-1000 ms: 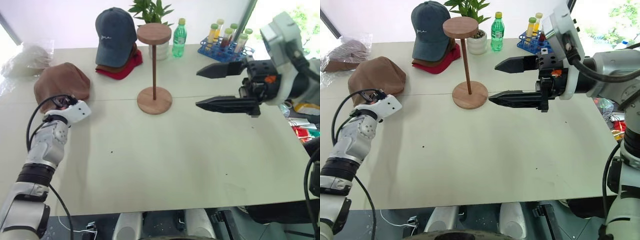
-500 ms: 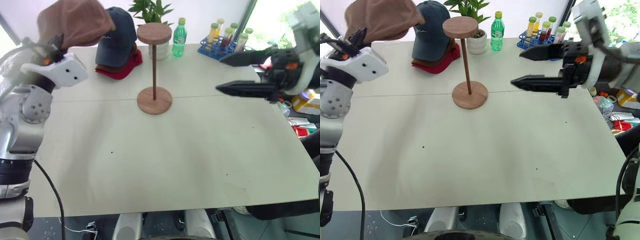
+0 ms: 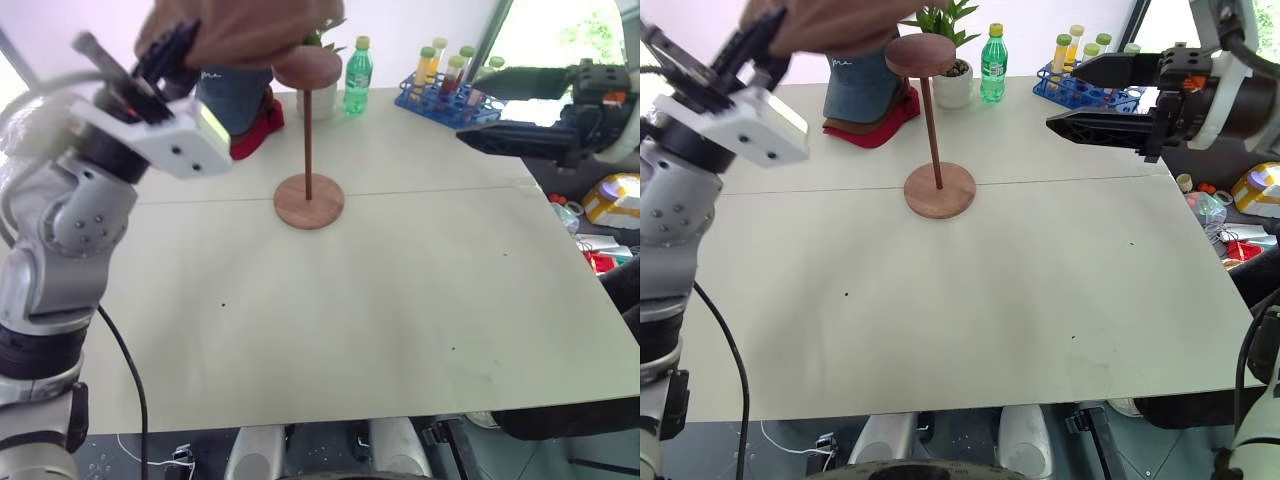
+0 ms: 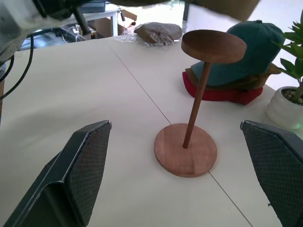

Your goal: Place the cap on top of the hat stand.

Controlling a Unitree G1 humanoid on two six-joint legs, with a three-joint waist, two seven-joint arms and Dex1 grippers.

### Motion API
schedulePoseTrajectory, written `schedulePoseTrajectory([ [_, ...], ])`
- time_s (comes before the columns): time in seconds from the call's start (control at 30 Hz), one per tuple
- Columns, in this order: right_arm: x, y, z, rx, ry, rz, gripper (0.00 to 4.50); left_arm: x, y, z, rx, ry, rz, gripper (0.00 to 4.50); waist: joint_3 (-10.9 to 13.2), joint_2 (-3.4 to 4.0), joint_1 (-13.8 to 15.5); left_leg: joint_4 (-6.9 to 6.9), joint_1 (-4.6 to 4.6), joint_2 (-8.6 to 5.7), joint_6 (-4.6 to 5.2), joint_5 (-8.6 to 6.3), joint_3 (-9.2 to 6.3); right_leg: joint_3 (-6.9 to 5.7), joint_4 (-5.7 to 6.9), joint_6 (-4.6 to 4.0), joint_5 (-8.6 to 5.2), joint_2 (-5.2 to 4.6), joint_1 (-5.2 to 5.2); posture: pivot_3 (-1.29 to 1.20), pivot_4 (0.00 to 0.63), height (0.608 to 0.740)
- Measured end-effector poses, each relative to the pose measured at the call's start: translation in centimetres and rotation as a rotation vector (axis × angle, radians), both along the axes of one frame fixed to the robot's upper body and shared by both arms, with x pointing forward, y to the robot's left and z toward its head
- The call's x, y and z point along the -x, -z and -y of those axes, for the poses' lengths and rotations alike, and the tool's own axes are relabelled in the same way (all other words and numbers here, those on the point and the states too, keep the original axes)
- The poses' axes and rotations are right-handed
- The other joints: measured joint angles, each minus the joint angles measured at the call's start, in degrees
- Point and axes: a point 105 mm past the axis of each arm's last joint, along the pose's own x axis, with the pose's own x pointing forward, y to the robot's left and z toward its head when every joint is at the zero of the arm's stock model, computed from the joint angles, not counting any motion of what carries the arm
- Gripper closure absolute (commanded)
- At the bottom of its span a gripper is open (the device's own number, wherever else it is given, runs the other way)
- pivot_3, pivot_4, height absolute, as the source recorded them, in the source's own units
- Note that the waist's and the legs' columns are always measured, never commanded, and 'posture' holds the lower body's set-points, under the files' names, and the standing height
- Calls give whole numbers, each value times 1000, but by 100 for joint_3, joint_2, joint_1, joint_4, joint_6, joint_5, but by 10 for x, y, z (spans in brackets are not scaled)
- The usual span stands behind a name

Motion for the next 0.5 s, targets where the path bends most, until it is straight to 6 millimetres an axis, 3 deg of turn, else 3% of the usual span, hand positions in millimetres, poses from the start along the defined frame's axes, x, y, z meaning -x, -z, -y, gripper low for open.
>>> schedulePoseTrajectory([
  [0.17,-2,-6,-2,-16,-3,16,0,-3,40,21,-130,37,-48,4483,0,0,25,6,0,0,1,-1,4,6,-1,0,1,0,0,0,150,740],
  [0.5,-4,-3,-6,-21,-6,6,0,-31,39,52,-190,9,-2,4483,0,0,-1,8,2,-1,8,-3,12,18,2,12,8,3,-1,0,150,740],
])
